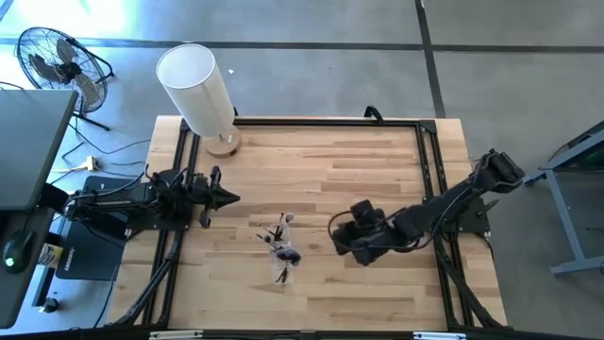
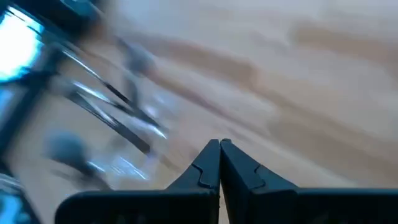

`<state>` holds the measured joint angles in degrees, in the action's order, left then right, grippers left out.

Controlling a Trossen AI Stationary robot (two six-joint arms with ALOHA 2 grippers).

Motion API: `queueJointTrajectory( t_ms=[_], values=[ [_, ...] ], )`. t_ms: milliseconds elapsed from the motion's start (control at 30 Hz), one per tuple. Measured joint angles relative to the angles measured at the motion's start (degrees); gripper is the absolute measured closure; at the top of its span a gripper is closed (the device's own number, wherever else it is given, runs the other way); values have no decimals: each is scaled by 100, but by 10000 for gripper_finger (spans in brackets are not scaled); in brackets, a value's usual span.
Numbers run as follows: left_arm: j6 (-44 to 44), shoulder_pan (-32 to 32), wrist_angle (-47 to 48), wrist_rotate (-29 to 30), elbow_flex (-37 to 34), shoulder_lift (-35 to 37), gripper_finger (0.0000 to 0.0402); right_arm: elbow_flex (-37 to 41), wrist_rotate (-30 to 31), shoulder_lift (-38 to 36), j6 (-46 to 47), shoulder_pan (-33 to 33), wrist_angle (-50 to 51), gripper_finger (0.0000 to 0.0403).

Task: Put items in baskets/containers
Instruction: Put the foundation brush into the transparent organizer

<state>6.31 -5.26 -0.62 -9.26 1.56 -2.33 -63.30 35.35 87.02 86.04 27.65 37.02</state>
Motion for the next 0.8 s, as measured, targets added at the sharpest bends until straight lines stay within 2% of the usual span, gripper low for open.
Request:
queueJointTrajectory(
  t_ms=[100, 200, 333, 433, 600, 800],
  values=[
    [0, 0, 9, 0, 0, 1, 398, -336, 640, -2, -876, -65, -689, 403],
    [0, 0, 13, -2, 0, 1, 398, -490, 968, -4, -2247, -170, -2182, 403],
    [0, 0, 17, -2, 2, -1, 398, -501, 857, 172, -4140, -395, -4516, 403],
    [0, 0, 19, -4, 2, 1, 398, -500, 535, 572, -5078, -550, -5917, 403],
    [0, 0, 22, -4, 2, -1, 398, -494, 10, 1536, -5447, -696, -7513, 403],
    [0, 0, 26, -7, 2, -1, 398, -488, -68, 2498, -5411, -676, -7904, 403]
  ],
)
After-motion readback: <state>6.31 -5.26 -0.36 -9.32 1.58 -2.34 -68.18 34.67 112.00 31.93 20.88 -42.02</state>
